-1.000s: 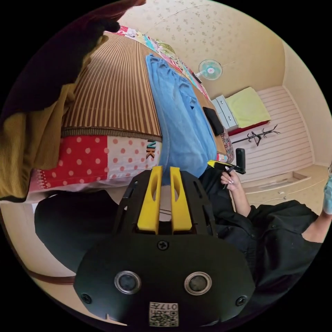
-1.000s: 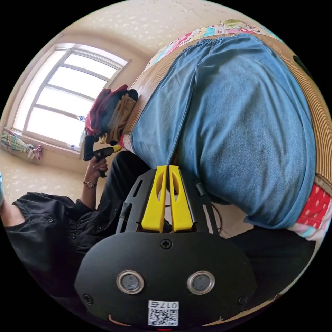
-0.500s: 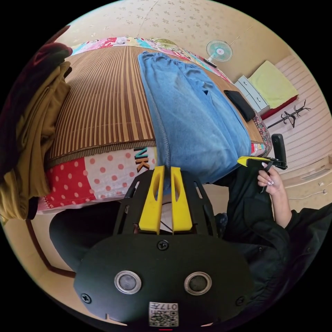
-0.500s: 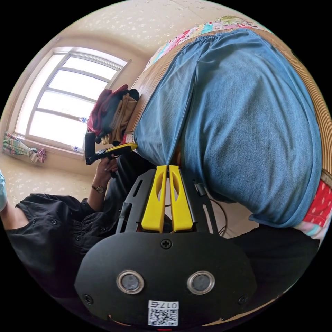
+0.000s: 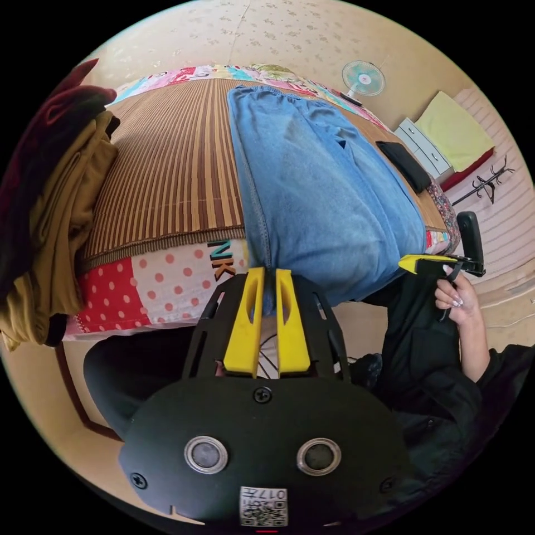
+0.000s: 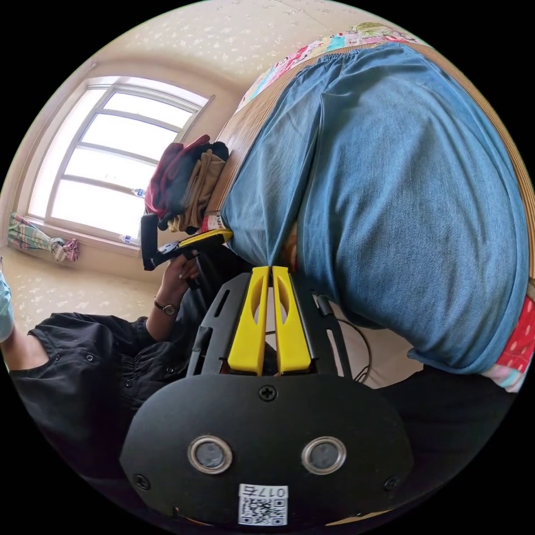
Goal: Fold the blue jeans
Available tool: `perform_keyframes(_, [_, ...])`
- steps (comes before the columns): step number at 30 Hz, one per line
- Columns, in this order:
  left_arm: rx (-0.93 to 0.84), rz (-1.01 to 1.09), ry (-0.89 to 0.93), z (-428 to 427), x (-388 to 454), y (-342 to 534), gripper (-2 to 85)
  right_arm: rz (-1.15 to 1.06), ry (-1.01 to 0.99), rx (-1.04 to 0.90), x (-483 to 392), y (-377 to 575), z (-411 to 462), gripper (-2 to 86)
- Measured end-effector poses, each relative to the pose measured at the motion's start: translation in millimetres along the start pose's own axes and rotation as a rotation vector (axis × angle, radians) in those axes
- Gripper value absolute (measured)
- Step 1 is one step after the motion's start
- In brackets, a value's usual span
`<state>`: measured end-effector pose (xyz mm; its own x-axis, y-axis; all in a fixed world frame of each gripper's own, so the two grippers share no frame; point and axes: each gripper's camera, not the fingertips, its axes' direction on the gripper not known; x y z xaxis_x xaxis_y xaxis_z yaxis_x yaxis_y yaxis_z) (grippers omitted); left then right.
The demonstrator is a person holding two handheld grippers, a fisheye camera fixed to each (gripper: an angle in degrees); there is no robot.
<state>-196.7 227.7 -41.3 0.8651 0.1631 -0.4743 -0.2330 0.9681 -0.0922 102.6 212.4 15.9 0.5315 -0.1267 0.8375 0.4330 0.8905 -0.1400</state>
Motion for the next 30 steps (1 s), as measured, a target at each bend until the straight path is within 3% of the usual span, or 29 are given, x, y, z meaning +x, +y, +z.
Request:
perform_keyframes(4, [0.024,-0.021,0.304,-17,-48,8,0.4,-0.036,-0.004,0.01,-4,5,-11,1.0])
perform_keyframes(7, [0.071,-0.083,0.576,-20,-87,17,-0.4,-0.137,-0.14,0.082,-10,12,-23,0.8])
perform_keyframes(10, [0.121,-0.156,0.725,-16,-119,26,-0.7,-0.091,-0.11,0.074,-1,12,-20,0.8])
perform_keyframes(19, [0.062,-0.116,0.385,-29,-111,18,-0.7,-0.12,0.112,0.032,-27,5,-4,4.3])
perform_keyframes(30, [0.046,-0.151,0.438,-14,-118,18,-0.7,-0.116,0.287,-0.004,-50,-7,20,6.3])
